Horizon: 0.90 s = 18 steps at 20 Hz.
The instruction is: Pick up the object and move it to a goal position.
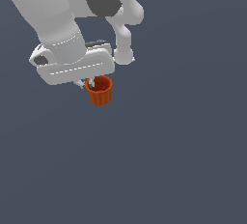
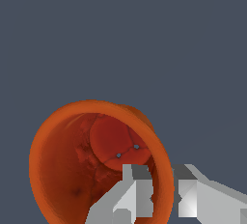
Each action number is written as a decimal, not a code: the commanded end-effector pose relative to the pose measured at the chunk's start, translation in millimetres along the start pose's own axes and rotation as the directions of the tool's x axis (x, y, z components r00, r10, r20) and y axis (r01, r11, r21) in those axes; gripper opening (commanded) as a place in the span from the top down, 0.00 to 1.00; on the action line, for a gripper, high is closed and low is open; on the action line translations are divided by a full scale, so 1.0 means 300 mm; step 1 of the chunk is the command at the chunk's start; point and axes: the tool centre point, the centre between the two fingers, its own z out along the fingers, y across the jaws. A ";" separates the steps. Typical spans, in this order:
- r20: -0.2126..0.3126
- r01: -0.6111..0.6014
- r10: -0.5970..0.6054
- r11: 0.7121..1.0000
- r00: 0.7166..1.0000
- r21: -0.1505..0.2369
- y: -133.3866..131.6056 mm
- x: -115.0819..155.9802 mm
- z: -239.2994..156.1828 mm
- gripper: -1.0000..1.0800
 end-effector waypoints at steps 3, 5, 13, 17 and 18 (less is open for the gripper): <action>-0.001 0.000 0.000 1.000 1.000 0.000 -0.015 -0.030 -0.177 1.00; -0.001 0.000 0.000 1.000 1.000 0.000 -0.020 -0.041 -0.250 1.00; -0.001 0.000 0.000 1.000 1.000 0.000 -0.036 -0.073 -0.483 1.00; 0.000 0.001 -0.001 1.000 1.000 0.000 -0.041 -0.080 -0.552 1.00; 0.000 0.001 -0.001 1.000 1.000 0.000 -0.041 -0.081 -0.565 1.00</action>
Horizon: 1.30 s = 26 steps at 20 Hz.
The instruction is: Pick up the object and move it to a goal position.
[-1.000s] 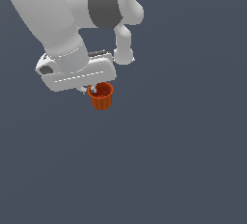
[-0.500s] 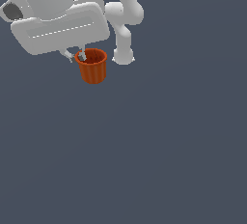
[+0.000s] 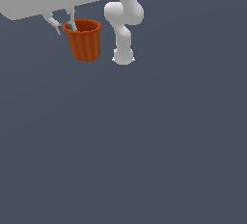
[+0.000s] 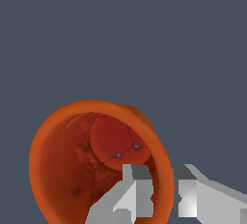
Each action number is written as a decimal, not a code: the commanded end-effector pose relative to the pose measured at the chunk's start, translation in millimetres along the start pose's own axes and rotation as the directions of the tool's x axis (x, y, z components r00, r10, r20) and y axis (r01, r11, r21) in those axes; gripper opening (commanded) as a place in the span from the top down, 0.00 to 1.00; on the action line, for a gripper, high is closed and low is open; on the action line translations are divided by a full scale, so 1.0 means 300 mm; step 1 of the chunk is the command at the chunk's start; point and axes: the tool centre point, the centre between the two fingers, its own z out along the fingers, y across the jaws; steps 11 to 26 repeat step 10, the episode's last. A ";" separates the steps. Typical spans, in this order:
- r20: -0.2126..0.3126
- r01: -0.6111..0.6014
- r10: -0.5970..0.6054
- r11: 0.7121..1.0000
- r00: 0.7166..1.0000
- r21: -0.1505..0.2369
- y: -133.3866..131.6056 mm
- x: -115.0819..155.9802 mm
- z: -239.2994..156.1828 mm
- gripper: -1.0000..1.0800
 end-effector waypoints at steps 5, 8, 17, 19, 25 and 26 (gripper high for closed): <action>-0.001 0.000 0.000 1.000 1.000 0.001 -0.004 -0.006 -0.068 1.00; -0.001 0.000 0.000 1.000 1.000 0.001 -0.004 -0.007 -0.079 1.00; -0.001 0.000 0.000 1.000 1.000 0.001 -0.004 -0.007 -0.081 1.00; -0.001 0.000 0.000 1.000 1.000 0.001 -0.004 -0.007 -0.081 1.00; -0.001 0.000 0.000 1.000 1.000 0.001 -0.004 -0.007 -0.081 1.00; -0.001 0.000 0.000 1.000 1.000 0.001 -0.004 -0.007 -0.081 1.00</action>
